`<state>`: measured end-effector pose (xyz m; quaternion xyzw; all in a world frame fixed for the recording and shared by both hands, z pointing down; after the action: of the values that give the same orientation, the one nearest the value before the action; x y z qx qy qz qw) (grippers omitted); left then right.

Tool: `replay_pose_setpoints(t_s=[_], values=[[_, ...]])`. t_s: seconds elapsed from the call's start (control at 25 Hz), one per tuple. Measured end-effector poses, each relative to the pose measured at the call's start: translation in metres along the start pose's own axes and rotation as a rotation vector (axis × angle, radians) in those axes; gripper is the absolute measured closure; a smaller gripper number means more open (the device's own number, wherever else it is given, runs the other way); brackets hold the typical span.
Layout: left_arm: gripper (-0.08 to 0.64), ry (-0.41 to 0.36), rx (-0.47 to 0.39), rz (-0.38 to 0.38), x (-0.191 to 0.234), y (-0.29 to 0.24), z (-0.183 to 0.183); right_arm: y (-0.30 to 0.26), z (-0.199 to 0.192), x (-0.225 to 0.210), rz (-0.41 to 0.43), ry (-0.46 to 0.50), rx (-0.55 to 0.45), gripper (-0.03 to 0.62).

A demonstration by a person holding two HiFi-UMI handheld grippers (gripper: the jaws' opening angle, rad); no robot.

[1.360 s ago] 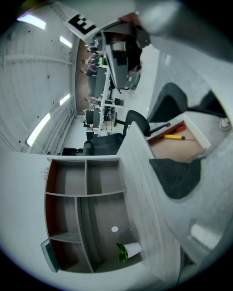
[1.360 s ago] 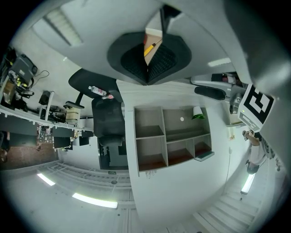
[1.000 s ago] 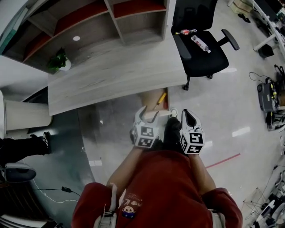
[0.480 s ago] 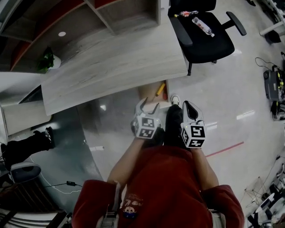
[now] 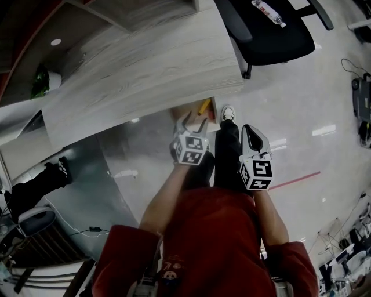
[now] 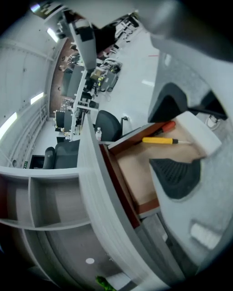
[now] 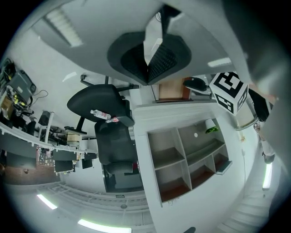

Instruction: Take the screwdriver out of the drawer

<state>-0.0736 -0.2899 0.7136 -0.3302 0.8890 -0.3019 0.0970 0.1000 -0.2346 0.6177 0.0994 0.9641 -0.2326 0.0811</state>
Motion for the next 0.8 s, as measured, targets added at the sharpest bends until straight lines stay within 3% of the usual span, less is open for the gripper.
replay_pose_setpoints(t_s=[0.32,0.8], values=[[0.316,-0.012,0.086,-0.015,-0.003,-0.059,-0.034,-0.016,-0.034,-0.037,0.003,-0.020,0.081,0.591],[0.325,-0.013,0.162,0.024,0.005,-0.119,-0.071,-0.047,-0.059,-0.068,0.014,-0.042,0.117,0.591]])
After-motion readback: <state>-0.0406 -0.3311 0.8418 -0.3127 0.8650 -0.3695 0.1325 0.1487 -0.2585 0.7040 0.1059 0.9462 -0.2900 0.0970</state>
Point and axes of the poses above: the fingertips, and each gripper's own axes: y backward along the fingers, x to its left, z out of its top, the point moved 5 cm from there along y, backward along the fingers, and after that the axes turned 13 degrees about -x, right-handed, at the moved point
